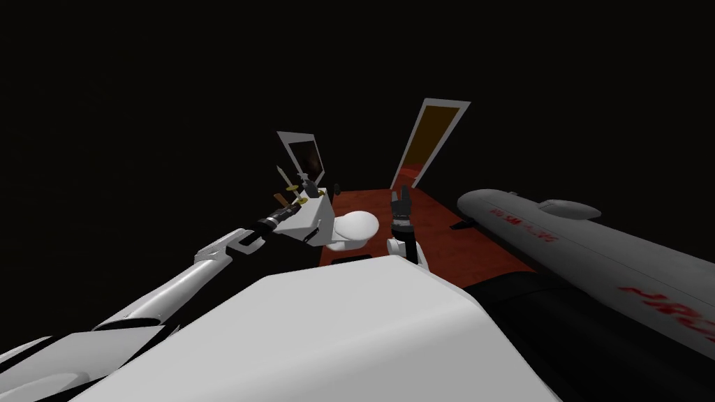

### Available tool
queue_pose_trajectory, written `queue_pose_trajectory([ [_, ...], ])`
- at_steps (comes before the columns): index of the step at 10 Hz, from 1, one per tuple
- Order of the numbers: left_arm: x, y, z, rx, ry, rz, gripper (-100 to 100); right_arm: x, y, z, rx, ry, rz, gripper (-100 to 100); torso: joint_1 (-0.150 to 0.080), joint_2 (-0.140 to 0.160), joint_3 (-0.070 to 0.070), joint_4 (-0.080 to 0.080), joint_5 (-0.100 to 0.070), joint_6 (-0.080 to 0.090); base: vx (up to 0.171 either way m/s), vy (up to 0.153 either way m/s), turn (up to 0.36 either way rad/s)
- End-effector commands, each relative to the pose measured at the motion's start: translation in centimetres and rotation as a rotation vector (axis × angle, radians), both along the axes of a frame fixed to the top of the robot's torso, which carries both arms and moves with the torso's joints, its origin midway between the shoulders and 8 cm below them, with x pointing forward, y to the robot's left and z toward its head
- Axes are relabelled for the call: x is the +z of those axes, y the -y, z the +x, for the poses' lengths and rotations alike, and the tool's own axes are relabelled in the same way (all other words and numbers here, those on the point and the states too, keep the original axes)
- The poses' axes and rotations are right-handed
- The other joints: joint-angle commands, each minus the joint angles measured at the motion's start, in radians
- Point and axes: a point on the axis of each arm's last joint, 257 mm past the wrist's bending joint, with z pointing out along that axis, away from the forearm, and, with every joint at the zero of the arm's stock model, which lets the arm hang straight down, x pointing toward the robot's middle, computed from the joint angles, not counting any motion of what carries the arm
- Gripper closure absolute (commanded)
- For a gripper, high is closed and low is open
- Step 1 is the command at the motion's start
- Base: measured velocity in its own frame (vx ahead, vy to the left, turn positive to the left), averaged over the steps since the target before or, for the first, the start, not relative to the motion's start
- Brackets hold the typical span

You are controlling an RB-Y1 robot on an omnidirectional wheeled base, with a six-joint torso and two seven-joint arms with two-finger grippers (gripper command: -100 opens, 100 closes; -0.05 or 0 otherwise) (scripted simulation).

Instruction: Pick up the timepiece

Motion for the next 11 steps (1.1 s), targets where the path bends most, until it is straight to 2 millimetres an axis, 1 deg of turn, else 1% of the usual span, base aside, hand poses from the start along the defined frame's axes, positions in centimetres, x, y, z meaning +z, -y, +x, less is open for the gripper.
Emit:
queue_pose_trajectory([
  [1,0.5,-0.9,-0.9,0.019,0.001,0.007,100,0.0,0.0,0.0,0.000,0.000,0.000,0,0.000,0.000,0.000,0.000,0.000,0.000,0.110,0.008,0.052],
  [2,-0.1,-0.2,-1.8,0.006,-0.009,0.001,100,0.0,0.0,0.0,0.000,0.000,0.000,0,0.001,-0.003,-0.002,-0.001,0.000,0.000,0.063,0.011,0.005],
  [3,-0.1,1.1,-2.4,-0.018,-0.008,-0.007,100,0.0,0.0,0.0,0.000,0.000,0.000,0,0.002,-0.001,-0.001,-0.001,-0.001,0.000,0.011,0.011,0.001],
  [4,0.5,2.0,-2.2,-0.036,0.005,-0.012,100,0.0,0.0,0.0,0.000,0.000,0.000,0,0.001,0.001,0.000,0.000,0.000,0.001,-0.016,0.002,0.000],
  [5,0.5,2.0,-2.2,-0.036,0.005,-0.012,100,0.0,0.0,0.0,0.000,0.000,0.000,0,0.001,0.003,0.002,0.001,-0.001,0.002,-0.011,-0.001,-0.013],
  [6,1.1,0.6,-2.9,-0.001,0.009,0.016,100,0.0,0.0,0.0,0.000,0.000,0.000,0,0.000,0.004,0.003,0.001,-0.001,0.002,0.084,0.004,0.055],
  [7,1.4,1.1,-3.7,-0.012,0.015,0.009,100,0.0,0.0,0.0,0.000,0.000,0.000,0,0.002,0.001,0.001,0.002,-0.002,-0.001,0.111,0.015,0.067],
  [8,1.0,1.6,-4.4,-0.022,0.006,0.004,100,0.0,0.0,0.0,0.000,0.000,0.000,0,0.003,-0.001,0.000,0.001,-0.001,0.000,0.060,0.017,0.010],
  [9,1.3,2.5,-4.6,-0.038,0.012,-0.001,100,0.0,0.0,0.0,0.000,0.000,0.000,0,0.003,0.000,0.000,0.000,0.000,0.000,0.013,0.007,-0.006],
  [10,2.0,0.4,-5.1,0.008,0.016,0.035,100,0.0,0.0,0.0,0.000,0.000,0.000,0,0.001,0.002,0.001,0.001,-0.001,0.001,0.088,0.008,0.048],
  [11,2.0,0.7,-5.9,0.004,0.015,0.032,100,0.0,0.0,0.0,0.000,0.000,0.000,0,0.002,0.000,0.001,0.002,-0.002,-0.001,0.099,0.007,0.054],
])
